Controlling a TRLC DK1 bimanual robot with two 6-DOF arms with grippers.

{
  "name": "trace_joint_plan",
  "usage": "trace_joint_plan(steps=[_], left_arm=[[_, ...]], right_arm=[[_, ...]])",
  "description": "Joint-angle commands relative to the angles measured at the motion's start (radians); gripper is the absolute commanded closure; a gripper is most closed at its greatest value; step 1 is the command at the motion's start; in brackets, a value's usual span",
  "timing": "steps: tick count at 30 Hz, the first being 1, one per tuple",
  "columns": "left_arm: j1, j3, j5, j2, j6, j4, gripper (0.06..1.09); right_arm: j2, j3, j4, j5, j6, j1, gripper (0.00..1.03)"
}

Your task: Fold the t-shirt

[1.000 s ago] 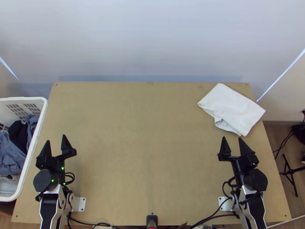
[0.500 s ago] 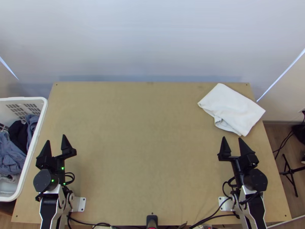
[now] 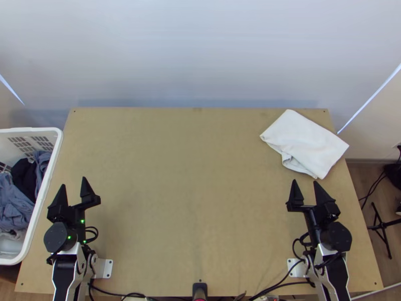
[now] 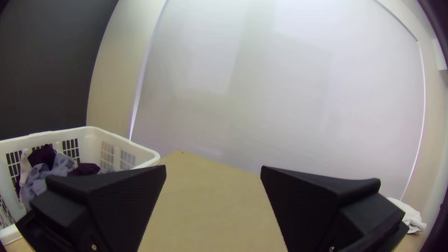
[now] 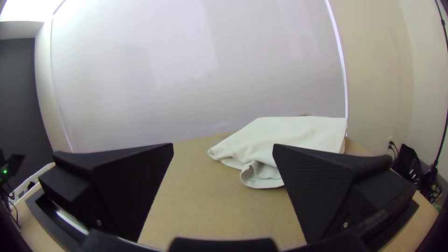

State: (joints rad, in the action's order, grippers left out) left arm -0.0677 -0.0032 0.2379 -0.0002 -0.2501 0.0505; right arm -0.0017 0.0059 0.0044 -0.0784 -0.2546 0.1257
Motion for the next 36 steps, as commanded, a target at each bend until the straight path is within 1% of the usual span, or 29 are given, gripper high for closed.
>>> trace_joint_plan(steps=[1, 12, 13, 15, 17, 19, 22, 25, 28, 32, 36], left_arm=[[0.0, 0.0, 0.0, 0.0, 0.0, 0.0, 0.1], [0.017, 0.0, 0.0, 0.0, -0.015, 0.002, 0.1], [0.016, 0.0, 0.0, -0.001, 0.009, 0.005, 0.1], [0.011, 0.0, 0.0, -0.001, 0.107, 0.006, 0.1], [0.003, 0.002, 0.008, -0.001, 0.176, 0.008, 0.1], [-0.017, 0.011, 0.034, -0.001, 0.216, 0.008, 0.1], [-0.069, 0.072, 0.035, 0.005, 0.249, -0.008, 0.1], [-0.092, 0.195, 0.04, 0.094, 0.247, -0.046, 0.1], [-0.152, 0.41, 0.058, 0.307, 0.196, -0.141, 0.1], [-0.281, 0.801, 0.06, 0.635, 0.097, -0.429, 0.1], [-0.432, 1.079, 0.069, 0.873, 0.084, -0.638, 0.1]], right_arm=[[0.0, 0.0, 0.0, 0.0, 0.0, 0.0, 0.04], [0.0, 0.0, 0.0, 0.0, 0.0, 0.0, 0.04], [0.0, 0.0, 0.0, 0.0, 0.0, 0.0, 0.04], [0.0, 0.0, 0.0, 0.0, 0.0, 0.0, 0.04], [0.0, 0.0, 0.0, -0.001, 0.0, 0.0, 0.04], [0.0, 0.0, 0.0, 0.0, 0.0, 0.0, 0.04], [0.0, 0.0, 0.0, -0.001, 0.0, 0.0, 0.04], [0.0, 0.0, 0.0, 0.0, 0.0, 0.0, 0.04], [0.0, 0.0, 0.0, -0.001, 0.0, 0.0, 0.04], [0.0, 0.0, 0.0, 0.0, 0.0, 0.0, 0.04], [0.0, 0.0, 0.0, 0.0, 0.0, 0.0, 0.04]])
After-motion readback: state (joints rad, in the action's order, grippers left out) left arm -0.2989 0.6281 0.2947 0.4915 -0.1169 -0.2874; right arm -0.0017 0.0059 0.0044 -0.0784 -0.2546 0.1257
